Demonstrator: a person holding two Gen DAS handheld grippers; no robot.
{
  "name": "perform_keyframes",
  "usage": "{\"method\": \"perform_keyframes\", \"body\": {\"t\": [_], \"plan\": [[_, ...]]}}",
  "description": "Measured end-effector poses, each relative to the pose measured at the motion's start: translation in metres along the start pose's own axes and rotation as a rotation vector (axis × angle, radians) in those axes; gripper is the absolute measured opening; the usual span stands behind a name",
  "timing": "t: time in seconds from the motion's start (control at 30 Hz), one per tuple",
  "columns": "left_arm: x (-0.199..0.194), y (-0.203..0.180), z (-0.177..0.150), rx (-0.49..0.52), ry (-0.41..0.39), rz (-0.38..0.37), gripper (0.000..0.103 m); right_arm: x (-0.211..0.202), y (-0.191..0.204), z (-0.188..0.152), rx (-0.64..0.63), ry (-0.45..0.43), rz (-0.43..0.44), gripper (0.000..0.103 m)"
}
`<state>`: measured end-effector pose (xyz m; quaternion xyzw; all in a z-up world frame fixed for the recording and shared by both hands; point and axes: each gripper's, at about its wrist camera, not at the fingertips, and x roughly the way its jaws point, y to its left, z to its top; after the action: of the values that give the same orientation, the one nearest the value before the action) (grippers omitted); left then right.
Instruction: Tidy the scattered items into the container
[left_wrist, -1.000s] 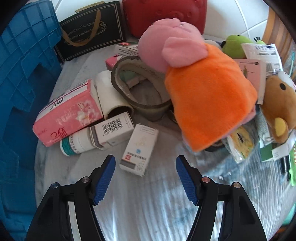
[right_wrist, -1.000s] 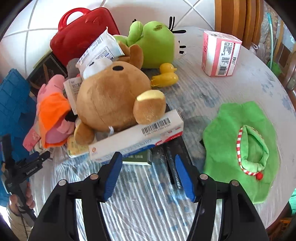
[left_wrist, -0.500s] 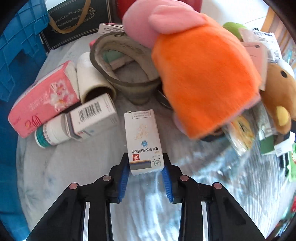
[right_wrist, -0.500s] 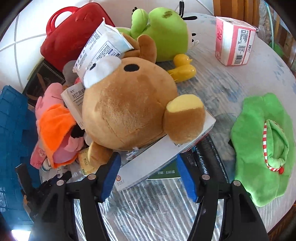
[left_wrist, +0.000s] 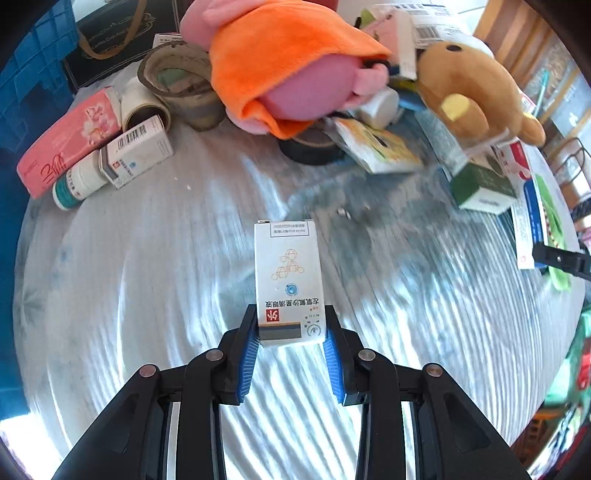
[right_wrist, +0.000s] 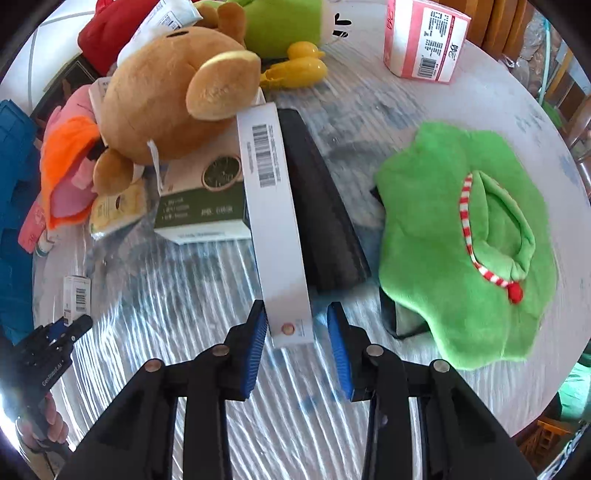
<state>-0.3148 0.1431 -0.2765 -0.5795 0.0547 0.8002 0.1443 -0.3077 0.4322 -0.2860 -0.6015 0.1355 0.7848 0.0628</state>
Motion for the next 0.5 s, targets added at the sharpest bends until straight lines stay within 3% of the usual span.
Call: {"method": "perform_keyframes", "body": {"t": [0.07, 0.13, 0.23, 0.37, 0.5], "plan": [[-0.006, 0.002, -0.005, -0.011, 0.005, -0.007, 0.034, -0.003, -0.002, -0.008, -0.005, 0.0, 0.02, 0.033], [-0.016, 0.008, -0.006, -0.026, -0.008, -0.017, 0.054, -0.011, -0.002, -0.01, -0.005, -0.019, 0.014, 0.033], [-0.036, 0.019, -0.001, -0.051, -0.063, 0.006, 0.072, -0.027, 0.003, -0.003, -0.042, -0.08, -0.008, 0.033], [-0.047, 0.03, 0.007, -0.085, -0.089, 0.024, 0.075, -0.027, 0.007, 0.007, -0.065, -0.096, -0.008, 0.033], [-0.035, 0.008, 0.0, -0.069, -0.062, 0.011, 0.075, -0.015, 0.006, 0.017, -0.082, -0.089, 0.005, 0.033]]}}
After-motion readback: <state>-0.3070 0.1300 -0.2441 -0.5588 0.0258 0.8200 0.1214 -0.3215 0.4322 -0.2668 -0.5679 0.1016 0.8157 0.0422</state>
